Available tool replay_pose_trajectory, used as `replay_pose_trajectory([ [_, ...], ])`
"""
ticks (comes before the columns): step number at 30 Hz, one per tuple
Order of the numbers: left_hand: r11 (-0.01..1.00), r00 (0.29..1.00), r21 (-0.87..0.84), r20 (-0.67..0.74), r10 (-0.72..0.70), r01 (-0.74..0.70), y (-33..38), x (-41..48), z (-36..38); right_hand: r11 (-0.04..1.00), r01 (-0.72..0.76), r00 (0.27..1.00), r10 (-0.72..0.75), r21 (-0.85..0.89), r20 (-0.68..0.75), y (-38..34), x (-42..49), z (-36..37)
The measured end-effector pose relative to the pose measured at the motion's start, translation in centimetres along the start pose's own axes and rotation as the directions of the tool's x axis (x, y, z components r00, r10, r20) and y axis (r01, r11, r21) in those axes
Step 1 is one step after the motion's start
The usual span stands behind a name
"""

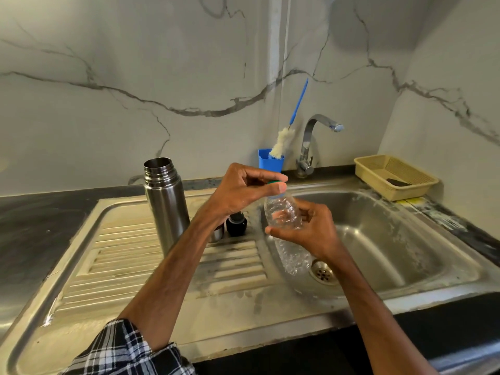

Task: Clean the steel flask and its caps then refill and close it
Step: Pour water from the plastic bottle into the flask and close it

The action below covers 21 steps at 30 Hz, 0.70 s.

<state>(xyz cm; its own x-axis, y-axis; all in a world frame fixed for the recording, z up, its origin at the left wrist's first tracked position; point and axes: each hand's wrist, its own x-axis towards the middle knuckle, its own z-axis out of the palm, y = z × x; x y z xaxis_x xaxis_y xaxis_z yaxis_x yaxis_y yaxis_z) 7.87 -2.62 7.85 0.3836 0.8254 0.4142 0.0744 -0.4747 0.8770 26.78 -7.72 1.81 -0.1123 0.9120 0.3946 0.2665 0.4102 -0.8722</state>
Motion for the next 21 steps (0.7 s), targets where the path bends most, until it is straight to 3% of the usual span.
replay_pose_trajectory([
  [5, 0.988, 0.971, 0.037, 0.194, 0.138, -0.148, 0.9, -0.2, -0.8, 0.987, -0.137, 0.922, 0.095, 0.086, 0.375, -0.4, 1.0, -2.9],
  [8, 0.978, 0.949, 0.049, 0.253, 0.186, -0.205, 1.0, -0.2, -0.7, 0.979, -0.176, 0.869, 0.107, 0.100, 0.483, -0.1, 1.5, -3.6],
  [10, 0.973, 0.954, 0.042, 0.211, 0.215, -0.228, 1.1, 0.0, -0.6, 0.973, -0.193, 0.869, 0.110, 0.125, 0.483, -0.1, 1.8, -3.5],
  [15, 0.966, 0.963, 0.095, -0.102, 0.250, -0.240, 1.1, 0.6, -2.1, 0.990, -0.140, 0.957, 0.128, 0.027, 0.262, -1.0, 2.5, -2.6],
  [19, 0.965, 0.959, 0.188, -0.180, 0.219, -0.185, 1.0, 0.8, -3.4, 0.987, -0.088, 0.933, 0.128, -0.131, 0.336, -1.4, 3.7, -2.1],
  [21, 0.943, 0.945, 0.313, -0.259, 0.201, -0.115, 0.7, 0.8, -3.8, 0.969, -0.082, 0.952, 0.145, -0.231, 0.268, -1.3, 5.5, -1.5],
])
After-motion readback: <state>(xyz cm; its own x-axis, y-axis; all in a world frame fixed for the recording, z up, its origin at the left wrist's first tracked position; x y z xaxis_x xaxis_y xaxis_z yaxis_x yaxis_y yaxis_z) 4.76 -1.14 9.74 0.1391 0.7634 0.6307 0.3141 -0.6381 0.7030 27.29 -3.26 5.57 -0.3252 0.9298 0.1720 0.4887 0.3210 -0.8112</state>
